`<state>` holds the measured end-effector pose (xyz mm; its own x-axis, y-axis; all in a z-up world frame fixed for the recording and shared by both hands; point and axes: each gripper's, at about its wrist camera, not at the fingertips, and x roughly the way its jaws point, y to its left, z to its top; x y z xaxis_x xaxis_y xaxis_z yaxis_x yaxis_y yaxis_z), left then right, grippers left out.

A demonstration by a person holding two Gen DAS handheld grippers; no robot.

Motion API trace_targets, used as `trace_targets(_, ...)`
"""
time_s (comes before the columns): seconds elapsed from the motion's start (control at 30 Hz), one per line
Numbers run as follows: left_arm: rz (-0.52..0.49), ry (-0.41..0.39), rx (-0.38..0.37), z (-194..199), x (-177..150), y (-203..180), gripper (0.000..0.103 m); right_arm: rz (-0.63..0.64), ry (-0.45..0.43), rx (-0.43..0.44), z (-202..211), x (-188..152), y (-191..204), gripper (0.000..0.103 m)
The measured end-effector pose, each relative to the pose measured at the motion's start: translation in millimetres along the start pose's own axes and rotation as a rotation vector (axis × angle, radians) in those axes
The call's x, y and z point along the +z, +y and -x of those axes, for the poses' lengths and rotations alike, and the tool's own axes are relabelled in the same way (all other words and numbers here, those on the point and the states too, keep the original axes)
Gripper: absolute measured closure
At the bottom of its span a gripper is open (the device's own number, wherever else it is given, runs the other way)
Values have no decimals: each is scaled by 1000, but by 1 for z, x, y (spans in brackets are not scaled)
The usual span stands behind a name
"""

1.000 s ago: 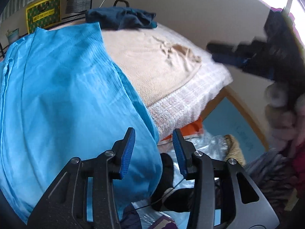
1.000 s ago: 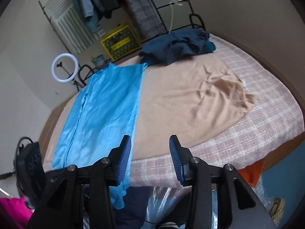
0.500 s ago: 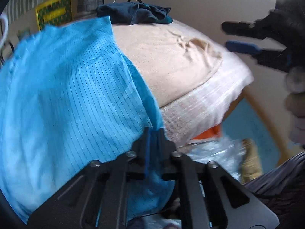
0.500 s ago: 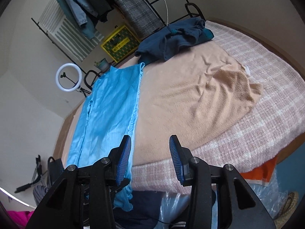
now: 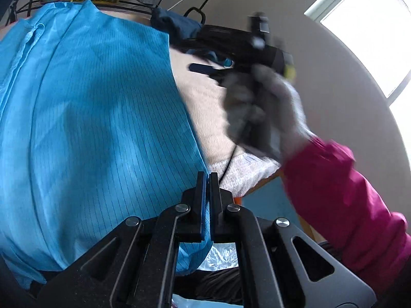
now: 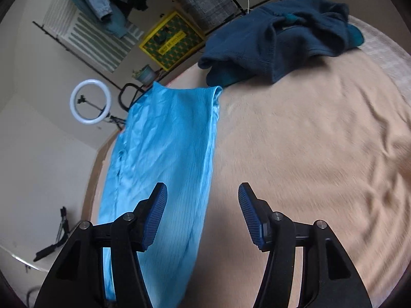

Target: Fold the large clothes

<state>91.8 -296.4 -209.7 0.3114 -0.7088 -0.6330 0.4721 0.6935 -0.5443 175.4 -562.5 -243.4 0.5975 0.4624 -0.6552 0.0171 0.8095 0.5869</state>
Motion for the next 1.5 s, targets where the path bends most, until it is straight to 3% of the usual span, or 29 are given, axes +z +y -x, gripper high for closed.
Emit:
trace_targets(0.27,-4,-15,-10,4,4,6,103,-49,16,-77,-71,51,0,47)
trace_targets(0.3,-2,-13,-8,4,3,8,103,-52,36,-75,-80,53,0,54)
trace_targets(0.33,0,-9,-10,2,1,9,103,-47,59,-71,-86,54,1,82)
trace_targets(0.37,3,-3,-14,-1,1,11,103,-36,89,-69,-92,55,4,99)
trace_targets(0.4,5,3,-19,-4,0,12,103,-20,121,-74,-96,55,9,99)
trace_targets(0.53,16,23,-47,-14,-6,15,103,68,98,-104,-84,58,29,101)
trace_targets(0.77,25,10,-75,-7,-10,24,103,111,79,-178,-69,65,68,102)
trace_targets(0.9,51,-7,-98,9,-14,34,103,244,69,-277,-64,58,115,102)
trace_targets(1.03,72,-33,-104,33,-19,46,103,315,59,-310,-73,52,163,102)
trace_targets(1.27,132,-35,-111,81,-34,82,103,458,105,-380,-128,23,237,102)
trace_targets(1.5,229,-176,-16,162,-50,136,103,577,227,-455,-208,-22,275,102)
